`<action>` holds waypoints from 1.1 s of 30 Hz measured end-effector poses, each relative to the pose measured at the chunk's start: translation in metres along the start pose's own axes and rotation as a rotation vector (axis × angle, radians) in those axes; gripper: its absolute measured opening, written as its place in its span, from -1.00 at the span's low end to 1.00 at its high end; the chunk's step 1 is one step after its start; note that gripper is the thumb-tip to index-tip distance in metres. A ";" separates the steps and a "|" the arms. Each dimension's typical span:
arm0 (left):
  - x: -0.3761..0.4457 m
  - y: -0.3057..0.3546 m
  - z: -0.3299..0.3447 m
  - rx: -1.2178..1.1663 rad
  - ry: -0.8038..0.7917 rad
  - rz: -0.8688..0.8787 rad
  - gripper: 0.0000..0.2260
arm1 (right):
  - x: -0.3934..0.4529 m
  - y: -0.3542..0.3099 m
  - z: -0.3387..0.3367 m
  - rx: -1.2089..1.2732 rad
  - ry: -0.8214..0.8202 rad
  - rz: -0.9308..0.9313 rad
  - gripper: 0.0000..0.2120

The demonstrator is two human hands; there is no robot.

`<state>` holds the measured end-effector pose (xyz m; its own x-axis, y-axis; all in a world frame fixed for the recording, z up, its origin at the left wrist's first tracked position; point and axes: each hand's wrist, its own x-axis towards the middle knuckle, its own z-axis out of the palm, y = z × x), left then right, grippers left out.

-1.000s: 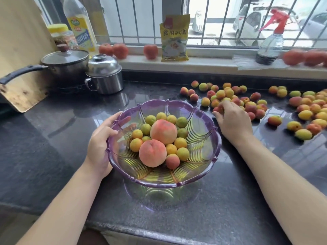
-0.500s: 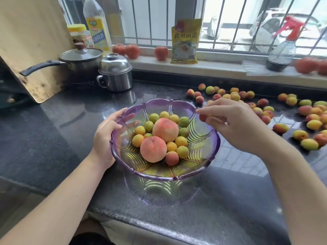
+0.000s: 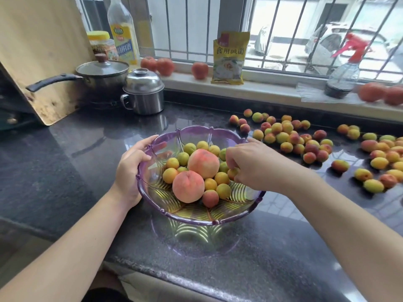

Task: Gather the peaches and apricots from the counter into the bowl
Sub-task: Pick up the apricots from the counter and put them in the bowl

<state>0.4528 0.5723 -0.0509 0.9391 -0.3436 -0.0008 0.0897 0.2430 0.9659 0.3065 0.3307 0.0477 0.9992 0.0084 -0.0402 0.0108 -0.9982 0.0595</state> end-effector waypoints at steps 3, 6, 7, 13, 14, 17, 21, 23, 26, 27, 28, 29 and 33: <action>-0.001 0.002 0.001 0.006 0.002 -0.001 -0.46 | 0.001 -0.004 0.001 -0.079 -0.012 0.009 -0.85; -0.003 0.005 0.003 0.009 -0.008 -0.003 -0.46 | 0.003 -0.005 0.002 -0.079 -0.054 0.023 -0.79; -0.004 0.006 0.004 0.009 -0.010 -0.002 -0.45 | 0.005 -0.005 0.003 -0.088 -0.055 0.020 -0.79; -0.005 0.009 0.007 0.001 -0.018 0.009 -0.45 | 0.007 -0.004 0.006 -0.074 -0.027 -0.025 -0.80; -0.005 0.008 0.007 -0.002 -0.022 0.009 -0.45 | 0.004 -0.004 0.003 -0.060 -0.024 -0.026 -0.80; -0.002 0.005 0.005 -0.007 -0.028 0.020 -0.45 | -0.005 0.011 -0.008 0.078 0.082 0.040 -0.87; 0.000 0.002 0.005 -0.019 -0.038 0.031 -0.43 | -0.009 0.058 -0.011 0.381 0.469 0.321 -0.95; 0.000 0.002 0.004 -0.023 -0.038 0.031 -0.44 | -0.004 0.085 0.006 0.363 0.539 0.471 -0.90; 0.000 0.002 0.004 -0.009 -0.038 0.032 -0.45 | 0.015 0.109 0.040 0.186 0.482 0.501 -0.87; 0.001 0.002 0.003 -0.001 -0.041 0.034 -0.46 | 0.022 0.111 0.050 0.115 0.464 0.472 -0.87; 0.001 0.002 0.003 0.008 -0.043 0.035 -0.46 | 0.029 0.112 0.057 0.028 0.453 0.439 -0.86; 0.001 0.002 0.003 0.012 -0.044 0.036 -0.46 | 0.038 0.113 0.065 -0.072 0.448 0.405 -0.84; 0.001 0.002 0.003 -0.016 -0.045 0.023 -0.46 | 0.067 0.115 0.080 -0.303 0.369 0.308 -0.69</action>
<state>0.4531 0.5701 -0.0481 0.9252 -0.3779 0.0333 0.0738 0.2655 0.9613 0.3716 0.2121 -0.0284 0.9049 -0.2060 0.3725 -0.3271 -0.8964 0.2990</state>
